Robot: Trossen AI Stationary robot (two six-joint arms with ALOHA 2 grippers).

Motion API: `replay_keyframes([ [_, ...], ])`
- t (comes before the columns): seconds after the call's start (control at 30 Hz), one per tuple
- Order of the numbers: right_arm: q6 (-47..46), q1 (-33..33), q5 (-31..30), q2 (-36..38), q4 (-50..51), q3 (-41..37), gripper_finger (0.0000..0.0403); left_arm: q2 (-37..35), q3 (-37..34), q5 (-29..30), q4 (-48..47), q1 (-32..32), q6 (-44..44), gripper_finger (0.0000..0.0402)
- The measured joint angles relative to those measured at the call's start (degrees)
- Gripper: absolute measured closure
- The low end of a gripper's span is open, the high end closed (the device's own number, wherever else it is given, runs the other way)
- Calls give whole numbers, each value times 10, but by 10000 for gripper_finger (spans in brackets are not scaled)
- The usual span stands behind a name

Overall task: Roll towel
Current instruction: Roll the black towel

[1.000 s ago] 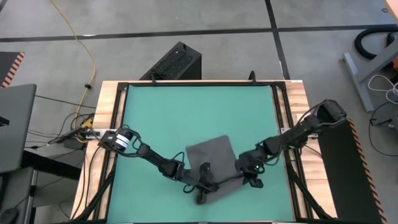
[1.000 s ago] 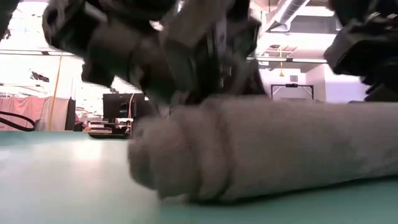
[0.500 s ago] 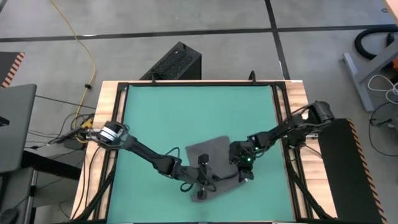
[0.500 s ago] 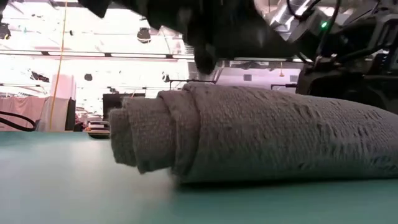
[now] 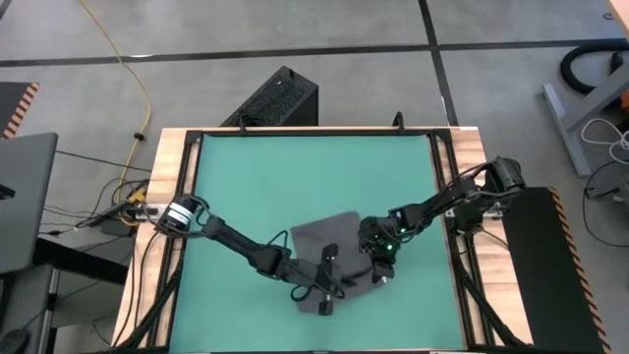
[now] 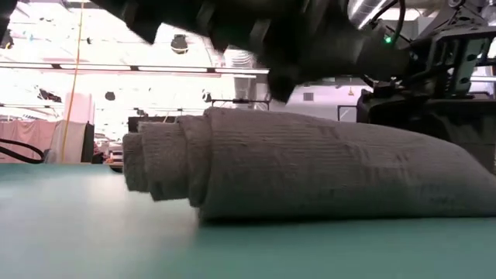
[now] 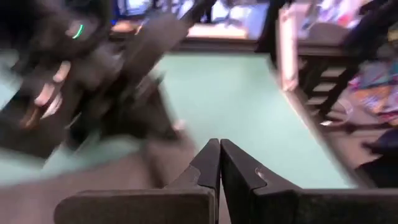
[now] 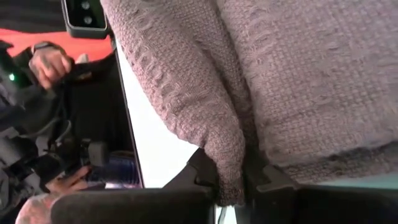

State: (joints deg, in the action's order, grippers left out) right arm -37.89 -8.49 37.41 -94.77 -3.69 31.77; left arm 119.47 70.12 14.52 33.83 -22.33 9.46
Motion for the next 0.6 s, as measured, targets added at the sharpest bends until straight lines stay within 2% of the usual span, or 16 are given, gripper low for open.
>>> replay_keyframes([
  [0.13, -5, 11, -4, 0, 4, 0, 368, 16, 28, -28, -38, -1, 1, 401],
  [0.2, -7, 13, -5, 0, 6, 0, 368, 19, 28, -25, -75, -2, 7, 401],
  [0.47, -29, 16, -5, 0, 15, -1, 366, 37, 30, -23, -96, 2, 36, 401],
  [0.6, -13, 15, -7, -1, 8, -1, 351, 36, 28, -11, -130, 7, 59, 401],
])
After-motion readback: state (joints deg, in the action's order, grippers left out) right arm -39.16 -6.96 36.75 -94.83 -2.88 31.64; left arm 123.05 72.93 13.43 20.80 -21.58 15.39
